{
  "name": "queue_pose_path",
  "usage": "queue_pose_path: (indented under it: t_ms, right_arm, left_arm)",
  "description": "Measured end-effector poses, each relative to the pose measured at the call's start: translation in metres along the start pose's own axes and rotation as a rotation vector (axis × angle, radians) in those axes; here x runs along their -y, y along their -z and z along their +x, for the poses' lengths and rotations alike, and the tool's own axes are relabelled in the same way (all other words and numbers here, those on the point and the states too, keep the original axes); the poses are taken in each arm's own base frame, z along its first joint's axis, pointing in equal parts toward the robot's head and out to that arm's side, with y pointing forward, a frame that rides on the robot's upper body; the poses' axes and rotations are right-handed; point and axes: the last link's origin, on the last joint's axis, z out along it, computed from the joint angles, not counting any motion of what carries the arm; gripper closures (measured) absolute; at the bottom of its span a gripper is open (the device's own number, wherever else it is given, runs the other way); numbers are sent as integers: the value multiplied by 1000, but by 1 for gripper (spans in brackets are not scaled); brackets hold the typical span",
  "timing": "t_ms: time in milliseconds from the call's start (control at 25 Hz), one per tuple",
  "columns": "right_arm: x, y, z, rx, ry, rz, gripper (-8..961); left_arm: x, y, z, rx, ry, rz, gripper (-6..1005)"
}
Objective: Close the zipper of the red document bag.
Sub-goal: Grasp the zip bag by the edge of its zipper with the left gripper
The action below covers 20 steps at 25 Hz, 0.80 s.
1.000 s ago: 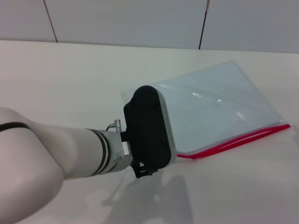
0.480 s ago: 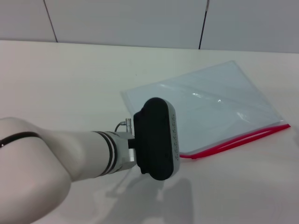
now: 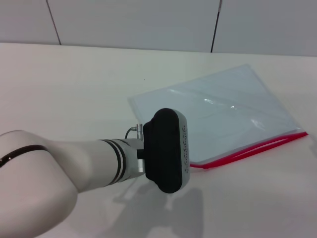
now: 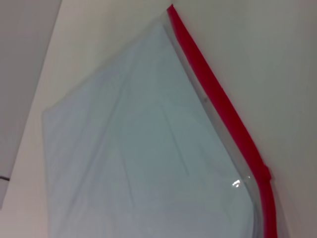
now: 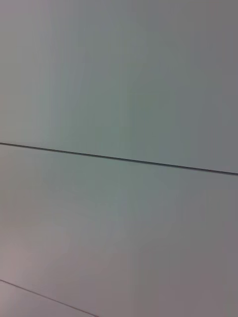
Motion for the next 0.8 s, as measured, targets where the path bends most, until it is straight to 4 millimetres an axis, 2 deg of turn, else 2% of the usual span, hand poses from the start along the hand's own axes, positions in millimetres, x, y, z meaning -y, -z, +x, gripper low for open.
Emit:
queue_pose_path:
  t_ms: [560, 800]
  right_arm:
    - [0, 1, -3, 21, 1, -4, 186]
    - [0, 1, -4, 24, 1, -4, 186]
  left_arm:
    - [3, -7, 1, -36, -20, -10, 427]
    - [5, -10, -4, -59, 1, -18, 599]
